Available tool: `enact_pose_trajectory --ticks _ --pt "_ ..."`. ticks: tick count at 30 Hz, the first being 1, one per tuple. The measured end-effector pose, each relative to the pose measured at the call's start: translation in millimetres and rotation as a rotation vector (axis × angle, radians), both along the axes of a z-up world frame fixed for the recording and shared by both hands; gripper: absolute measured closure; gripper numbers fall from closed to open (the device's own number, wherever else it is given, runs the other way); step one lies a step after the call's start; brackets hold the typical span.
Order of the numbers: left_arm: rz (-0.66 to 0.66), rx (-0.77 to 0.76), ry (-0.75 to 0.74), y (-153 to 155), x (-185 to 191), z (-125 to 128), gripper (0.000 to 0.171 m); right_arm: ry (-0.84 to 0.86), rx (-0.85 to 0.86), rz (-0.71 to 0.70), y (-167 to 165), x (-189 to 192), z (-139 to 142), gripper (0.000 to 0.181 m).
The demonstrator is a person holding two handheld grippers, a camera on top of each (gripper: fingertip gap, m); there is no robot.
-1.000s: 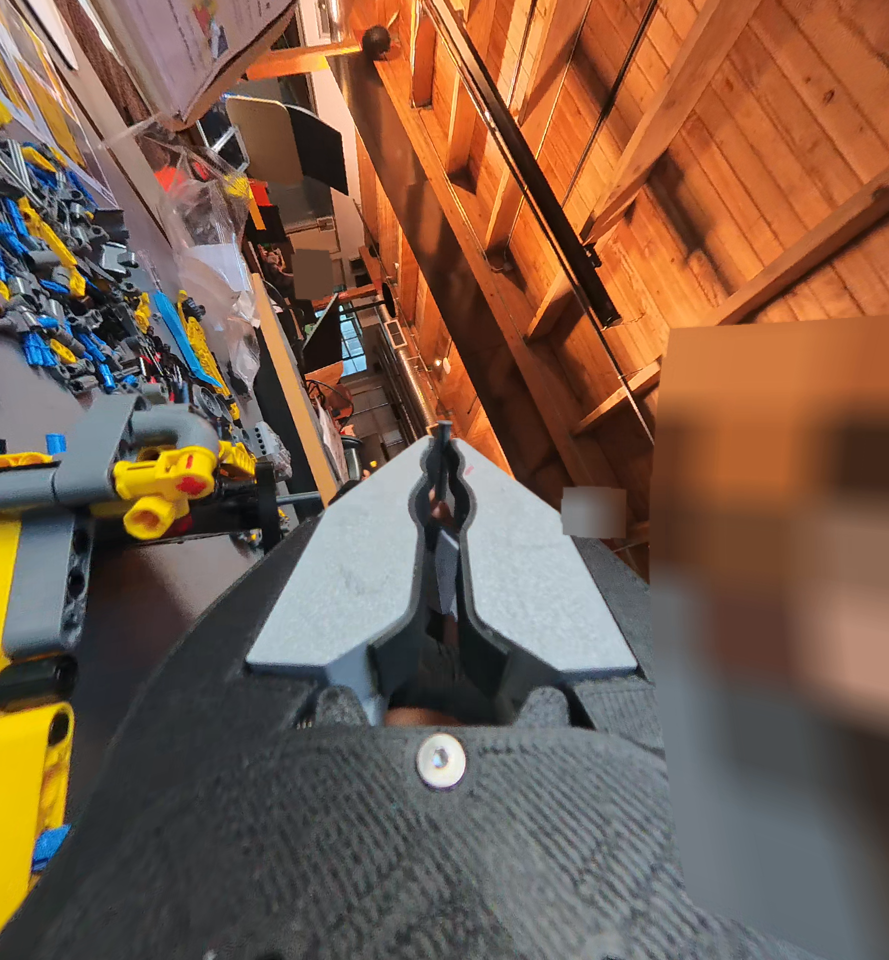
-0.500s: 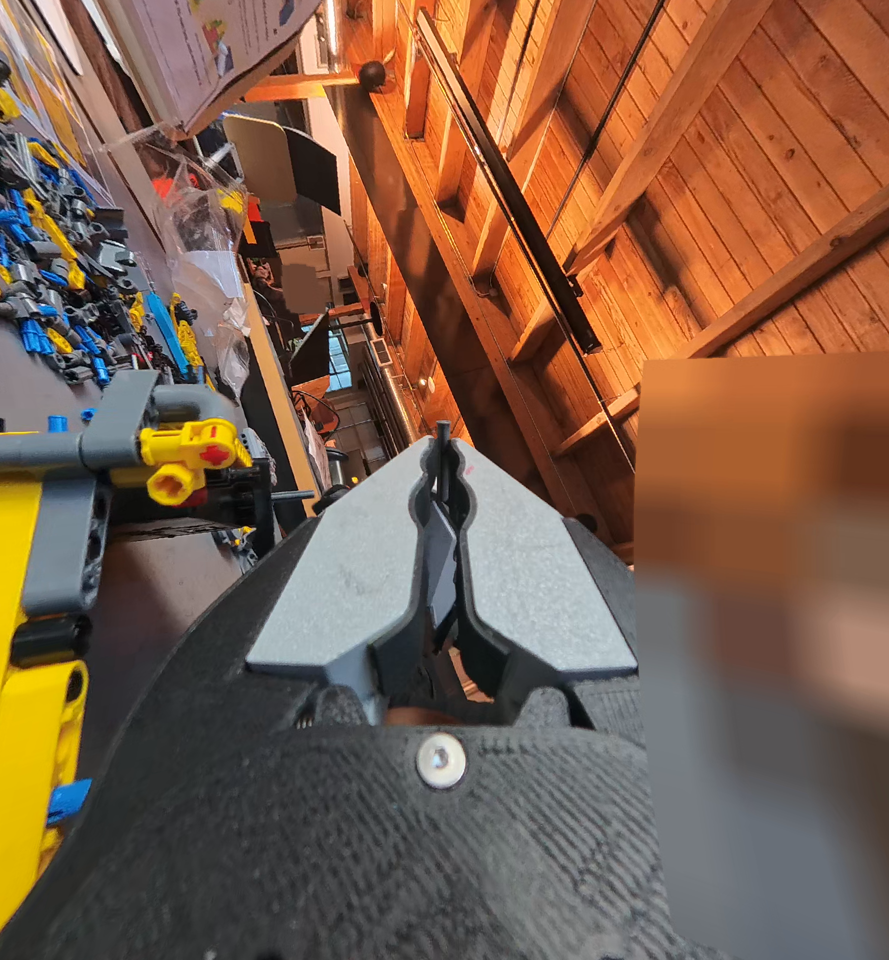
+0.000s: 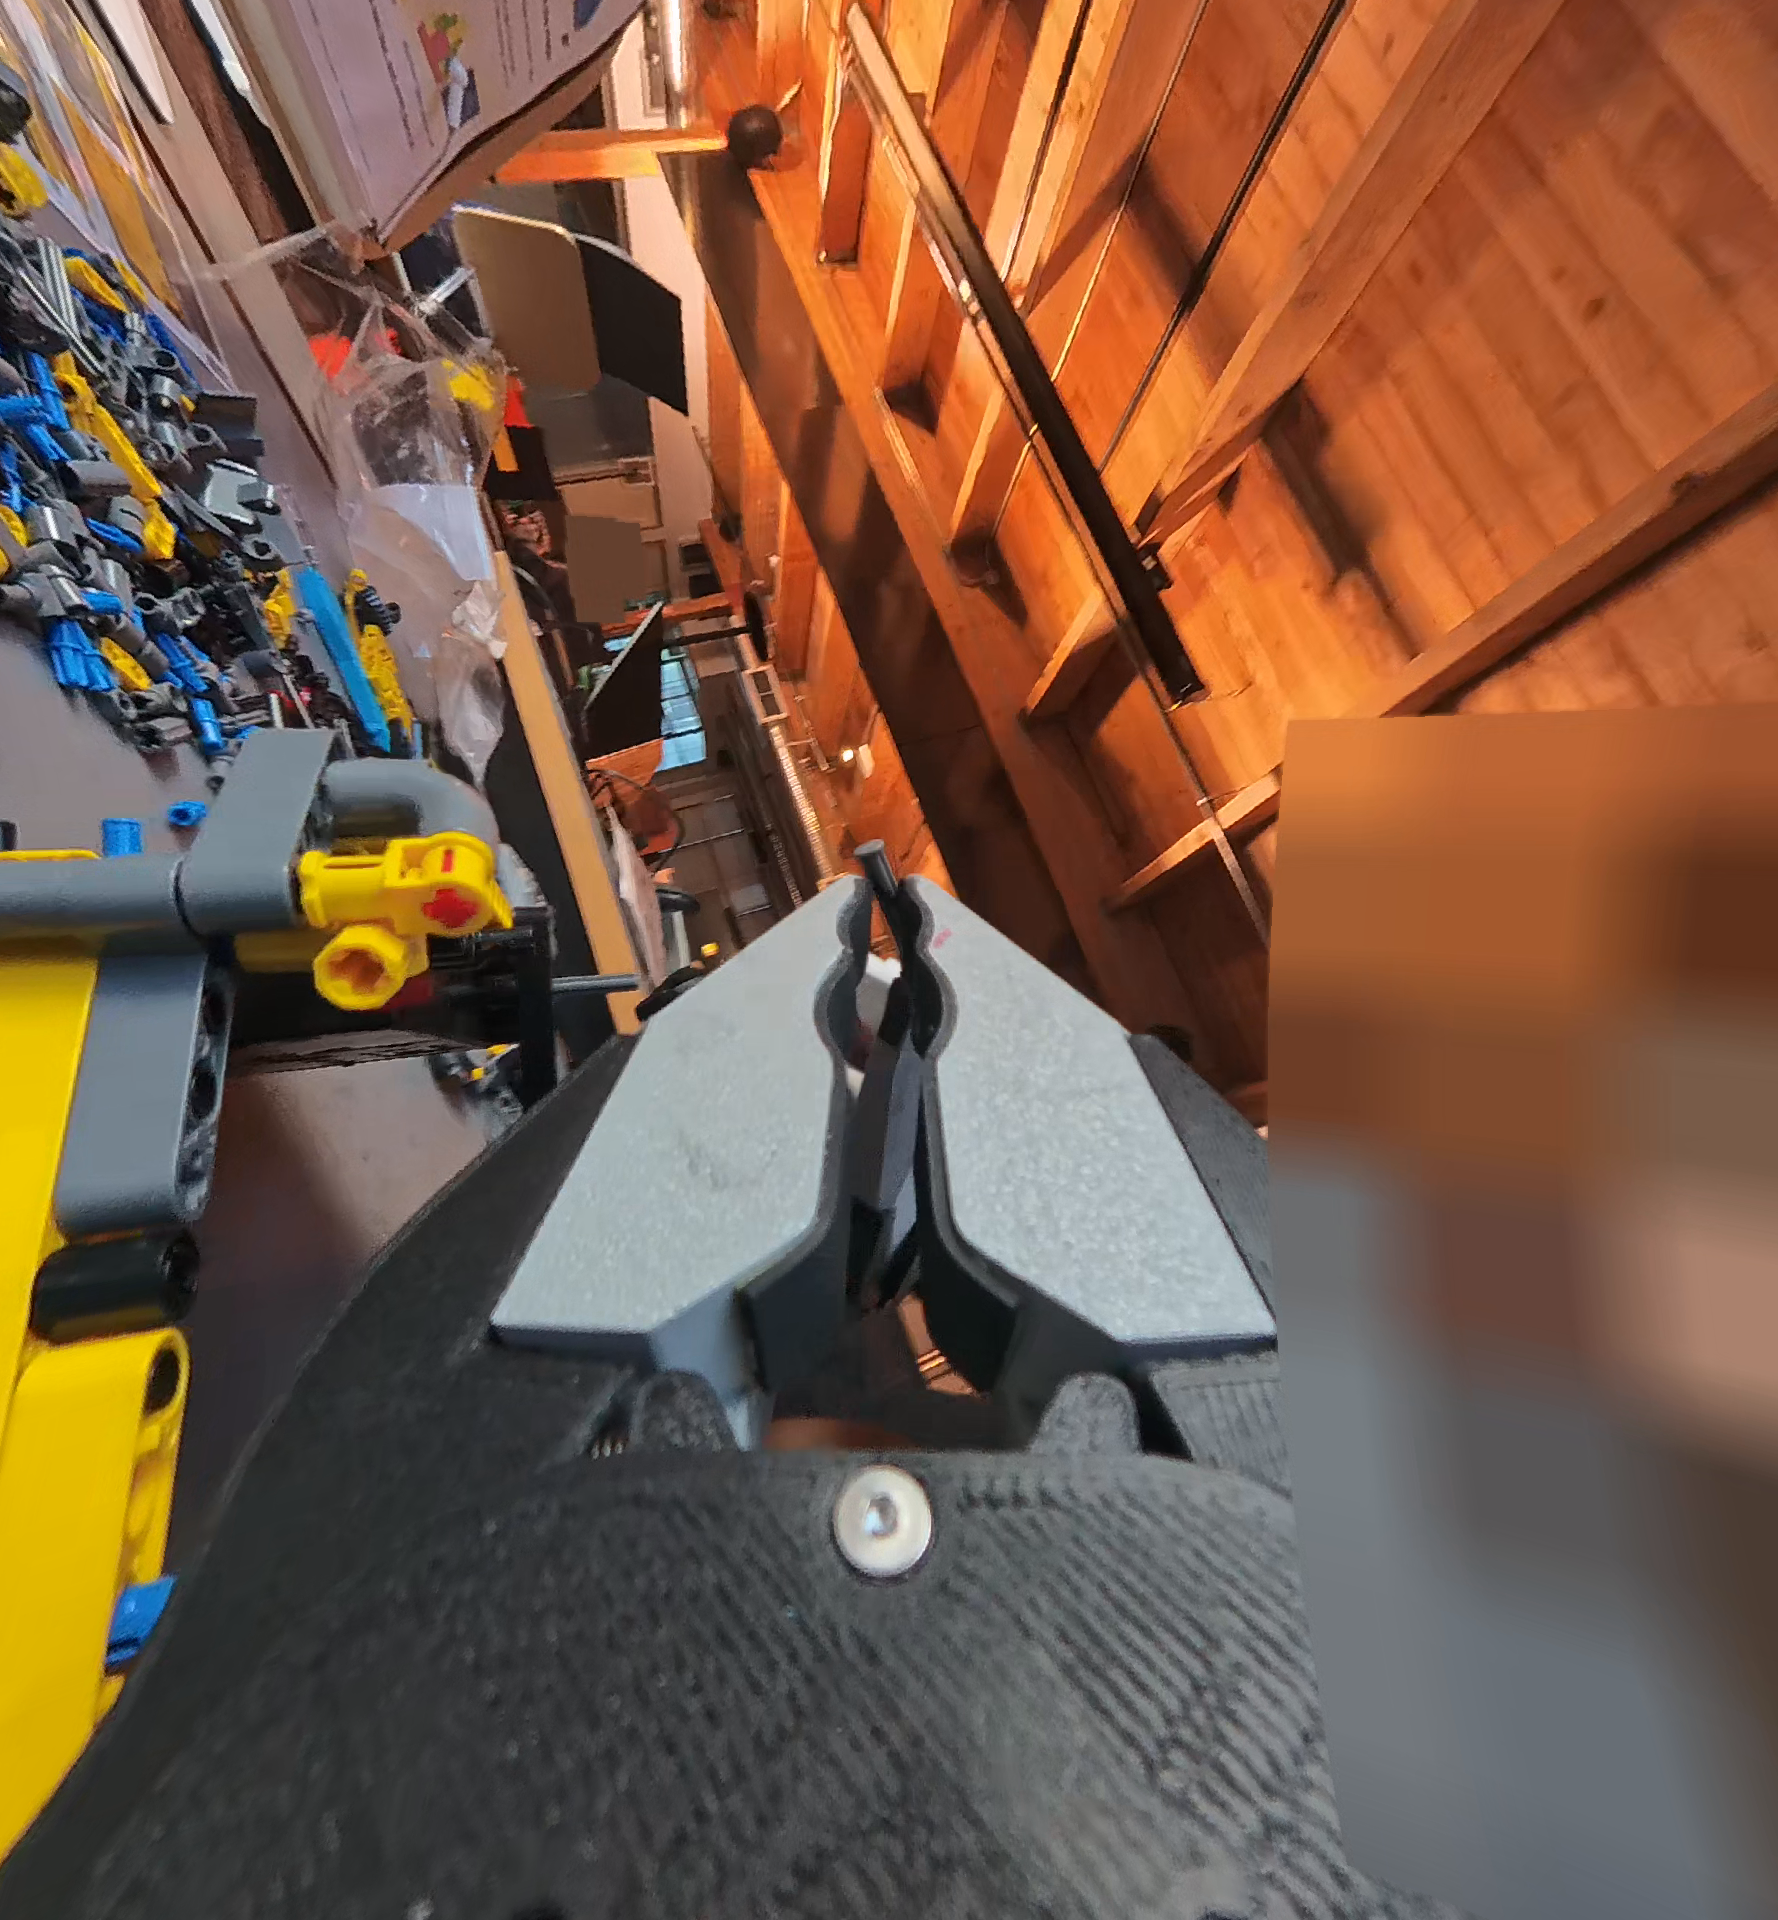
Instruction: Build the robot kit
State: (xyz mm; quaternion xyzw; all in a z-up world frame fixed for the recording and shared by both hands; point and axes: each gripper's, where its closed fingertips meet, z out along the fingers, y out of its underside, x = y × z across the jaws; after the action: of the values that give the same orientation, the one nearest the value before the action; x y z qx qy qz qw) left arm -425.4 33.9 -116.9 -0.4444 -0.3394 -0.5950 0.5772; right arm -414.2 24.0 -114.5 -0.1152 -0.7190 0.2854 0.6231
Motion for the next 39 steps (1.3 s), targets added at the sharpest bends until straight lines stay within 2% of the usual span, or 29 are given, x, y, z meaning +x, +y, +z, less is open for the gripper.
enact_pose_trajectory --ticks 4,5,7,9,11,13,15,17,19,25,27,30,32,37,39 --pt "0.008 -0.036 0.150 -3.7 2.6 0.2 0.169 -0.064 -0.132 0.046 5.9 2.9 -1.2 0.178" --pt "0.013 -0.044 0.208 -6.3 2.2 1.2 0.163 -0.087 -0.172 0.058 7.6 3.6 -1.7 0.178" --pt "0.035 -0.089 0.354 -12.1 -1.3 1.0 0.149 -0.135 -0.258 0.083 11.3 4.3 -1.8 0.178" --pt "0.091 -0.148 0.523 -18.8 -10.6 -1.0 0.153 -0.177 -0.340 0.110 13.5 3.4 -0.8 0.177" --pt "0.148 -0.216 0.774 -25.3 -18.9 -2.6 0.149 -0.262 -0.432 0.150 12.1 1.9 -3.9 0.178" --pt "0.179 -0.279 1.160 -29.6 -19.6 -4.0 0.146 -0.342 -0.524 0.172 13.0 -1.1 -6.5 0.177" --pt "0.155 -0.322 1.510 -29.1 -13.5 -8.0 0.147 -0.453 -0.606 0.181 13.4 -4.0 -11.5 0.177" --pt "0.093 -0.335 1.731 -24.0 -4.7 -13.0 0.146 -0.537 -0.666 0.201 10.9 -4.9 -13.3 0.177" --pt "0.055 -0.333 1.867 -16.9 0.0 -17.4 0.147 -0.591 -0.699 0.181 12.1 -8.3 -17.2 0.177" --pt "-0.016 -0.377 2.052 -0.1 -1.2 -32.1 0.154 -0.674 -0.699 0.128 14.2 -12.3 -31.3 0.176" --pt "-0.036 -0.389 2.073 3.6 -1.1 -36.1 0.155 -0.688 -0.696 0.128 12.4 -12.2 -31.7 0.176" --pt "-0.063 -0.394 2.076 6.3 -0.8 -39.5 0.160 -0.700 -0.699 0.133 9.8 -13.1 -30.3 0.176" --pt "-0.062 -0.383 2.071 6.3 -0.8 -38.2 0.170 -0.709 -0.705 0.134 8.0 -14.0 -29.4 0.178" --pt "-0.059 -0.373 2.034 5.7 -2.5 -39.9 0.170 -0.712 -0.691 0.133 5.0 -16.5 -29.9 0.177" --pt "-0.074 -0.335 1.966 3.8 -1.8 -41.1 0.171 -0.701 -0.652 0.145 5.8 -12.8 -29.6 0.175"
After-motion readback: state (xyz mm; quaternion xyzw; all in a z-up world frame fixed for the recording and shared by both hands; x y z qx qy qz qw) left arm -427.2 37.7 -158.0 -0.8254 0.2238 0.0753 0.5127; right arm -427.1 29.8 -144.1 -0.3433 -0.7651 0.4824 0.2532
